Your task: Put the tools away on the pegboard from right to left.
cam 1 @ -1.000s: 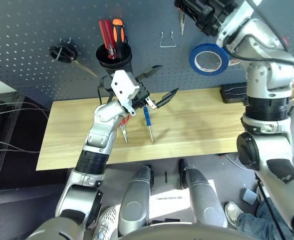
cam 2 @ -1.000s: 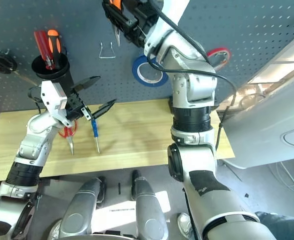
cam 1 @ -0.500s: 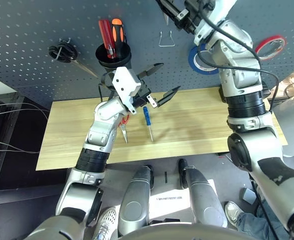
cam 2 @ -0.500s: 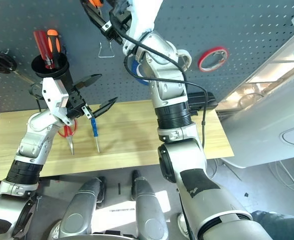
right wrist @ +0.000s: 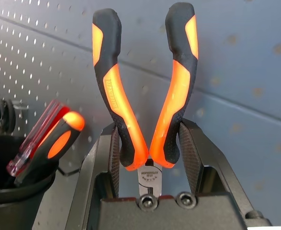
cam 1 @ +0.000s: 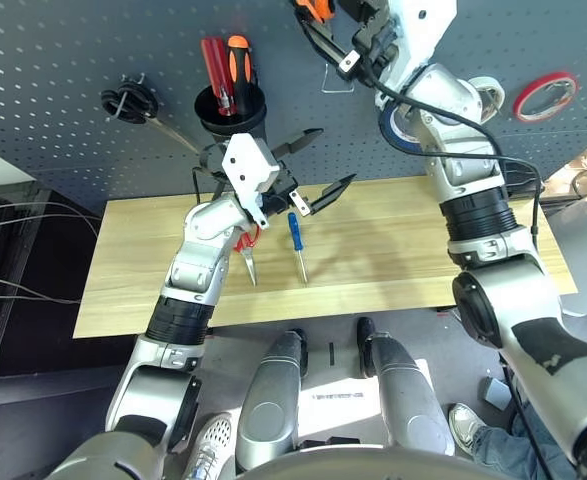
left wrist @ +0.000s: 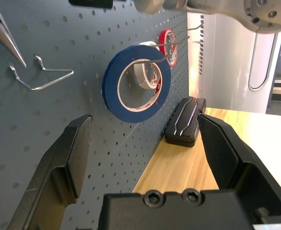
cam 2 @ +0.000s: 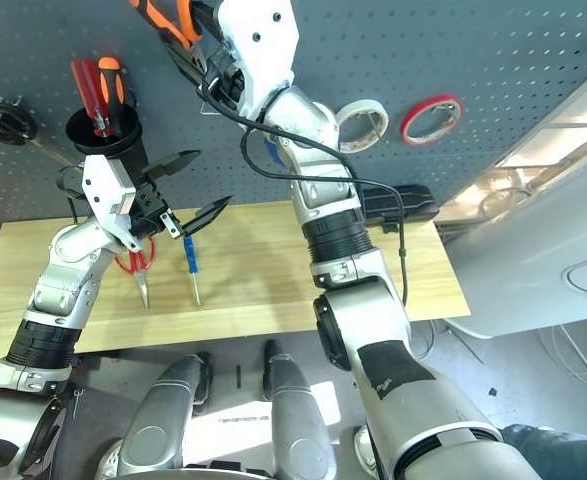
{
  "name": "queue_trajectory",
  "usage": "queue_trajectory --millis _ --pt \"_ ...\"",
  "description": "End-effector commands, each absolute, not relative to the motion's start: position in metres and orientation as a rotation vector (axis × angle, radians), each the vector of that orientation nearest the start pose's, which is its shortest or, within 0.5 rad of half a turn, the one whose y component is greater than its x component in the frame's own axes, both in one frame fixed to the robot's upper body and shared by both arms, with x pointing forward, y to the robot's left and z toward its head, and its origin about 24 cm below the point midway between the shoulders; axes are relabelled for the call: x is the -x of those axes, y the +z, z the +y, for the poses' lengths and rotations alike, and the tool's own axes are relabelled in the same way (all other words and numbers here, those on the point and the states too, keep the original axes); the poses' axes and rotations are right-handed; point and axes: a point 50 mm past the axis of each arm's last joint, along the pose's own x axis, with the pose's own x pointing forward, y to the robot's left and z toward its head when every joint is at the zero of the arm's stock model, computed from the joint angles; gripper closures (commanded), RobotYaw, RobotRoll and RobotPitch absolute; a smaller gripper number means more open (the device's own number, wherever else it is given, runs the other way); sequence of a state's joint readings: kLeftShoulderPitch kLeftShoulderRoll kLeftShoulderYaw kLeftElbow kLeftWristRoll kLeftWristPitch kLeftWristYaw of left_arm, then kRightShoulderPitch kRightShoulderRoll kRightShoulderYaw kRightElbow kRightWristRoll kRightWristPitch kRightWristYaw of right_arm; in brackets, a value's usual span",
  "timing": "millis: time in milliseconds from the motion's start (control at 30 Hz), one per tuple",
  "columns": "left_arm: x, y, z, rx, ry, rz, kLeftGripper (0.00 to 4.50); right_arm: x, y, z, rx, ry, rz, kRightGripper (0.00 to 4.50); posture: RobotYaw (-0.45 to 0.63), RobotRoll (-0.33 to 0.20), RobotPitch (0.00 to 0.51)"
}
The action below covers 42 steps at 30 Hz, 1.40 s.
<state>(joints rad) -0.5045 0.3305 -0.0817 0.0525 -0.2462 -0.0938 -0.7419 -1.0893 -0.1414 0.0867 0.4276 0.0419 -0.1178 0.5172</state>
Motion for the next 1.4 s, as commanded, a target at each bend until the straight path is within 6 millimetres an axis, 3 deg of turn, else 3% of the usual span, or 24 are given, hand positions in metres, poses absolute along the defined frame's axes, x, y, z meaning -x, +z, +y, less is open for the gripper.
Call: queue_trajectory --millis 33,567,1000,1233,1400 --pt "-0.304 0.168 0.123 -0.293 -0.928 -0.427 0.0 -0.355 0.285 -0.046 0.376 0.773 -0.701 2.52 0.2 0.0 0.323" --pt "-0.304 0.168 0.123 -0.302 -0.936 -0.415 0.0 -0.363 0.254 -0.053 0.371 0.72 -0.585 2.52 0.2 0.0 0.333" --pt "-0.307 0.197 0.124 -0.262 -0.858 -0.6 0.0 -0.367 0.244 -0.063 0.376 0.683 -0.535 2.52 0.19 0.0 0.328" --pt "-0.309 0.189 0.123 -0.284 -0.869 -0.561 0.0 -0.369 0.244 -0.066 0.38 0.667 -0.53 2.52 0.18 0.0 0.327" --pt "-0.309 0.18 0.121 -0.305 -0.892 -0.51 0.0 -0.362 0.246 -0.075 0.375 0.664 -0.539 0.89 0.17 0.0 0.328"
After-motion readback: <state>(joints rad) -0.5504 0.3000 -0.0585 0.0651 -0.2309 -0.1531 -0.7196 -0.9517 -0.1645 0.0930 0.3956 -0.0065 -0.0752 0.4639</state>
